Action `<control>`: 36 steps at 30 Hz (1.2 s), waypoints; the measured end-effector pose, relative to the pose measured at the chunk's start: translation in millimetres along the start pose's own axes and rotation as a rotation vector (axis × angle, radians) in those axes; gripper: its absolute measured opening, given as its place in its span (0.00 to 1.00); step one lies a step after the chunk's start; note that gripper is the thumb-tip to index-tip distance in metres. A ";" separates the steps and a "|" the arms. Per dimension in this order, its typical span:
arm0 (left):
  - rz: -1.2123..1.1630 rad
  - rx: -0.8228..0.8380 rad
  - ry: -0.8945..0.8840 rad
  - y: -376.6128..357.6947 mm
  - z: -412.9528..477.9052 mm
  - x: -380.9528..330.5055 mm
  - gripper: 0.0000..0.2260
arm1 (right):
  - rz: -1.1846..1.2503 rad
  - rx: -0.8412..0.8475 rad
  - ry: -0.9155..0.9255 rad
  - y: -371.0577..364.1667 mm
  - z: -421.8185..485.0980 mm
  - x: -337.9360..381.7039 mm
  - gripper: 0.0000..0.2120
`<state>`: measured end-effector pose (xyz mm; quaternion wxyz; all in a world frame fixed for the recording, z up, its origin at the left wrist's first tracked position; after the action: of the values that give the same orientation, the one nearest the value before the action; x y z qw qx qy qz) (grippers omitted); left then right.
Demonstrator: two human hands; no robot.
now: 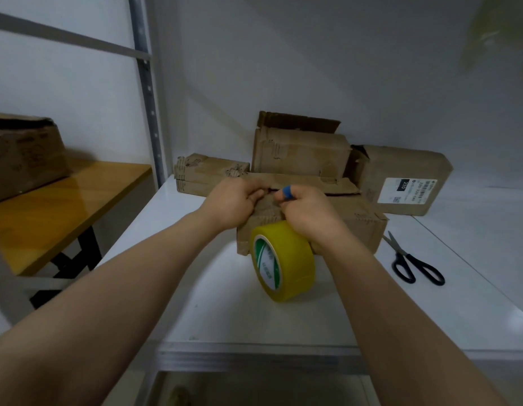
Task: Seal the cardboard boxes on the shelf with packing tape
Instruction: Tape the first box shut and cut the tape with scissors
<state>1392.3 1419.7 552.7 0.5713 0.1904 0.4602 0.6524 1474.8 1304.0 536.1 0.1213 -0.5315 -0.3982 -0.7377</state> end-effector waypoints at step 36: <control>-0.093 0.152 0.152 -11.7 -22.7 5.9 0.20 | -0.821 -0.186 -0.521 141.7 -35.8 -130.6 0.24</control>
<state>1379.8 1415.5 530.1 0.5485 0.1615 0.5585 0.6010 1588.5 1153.9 481.9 -0.3309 -0.5061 -0.5242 -0.5996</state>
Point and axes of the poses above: each hand's wrist, its own z-axis towards the middle knuckle, its own y-axis out of the back of the hand, x = y × z, the point moved 9 cm from there along z, towards the middle knuckle, and after that the axes turned 6 degrees about z, right-handed, at the moved point
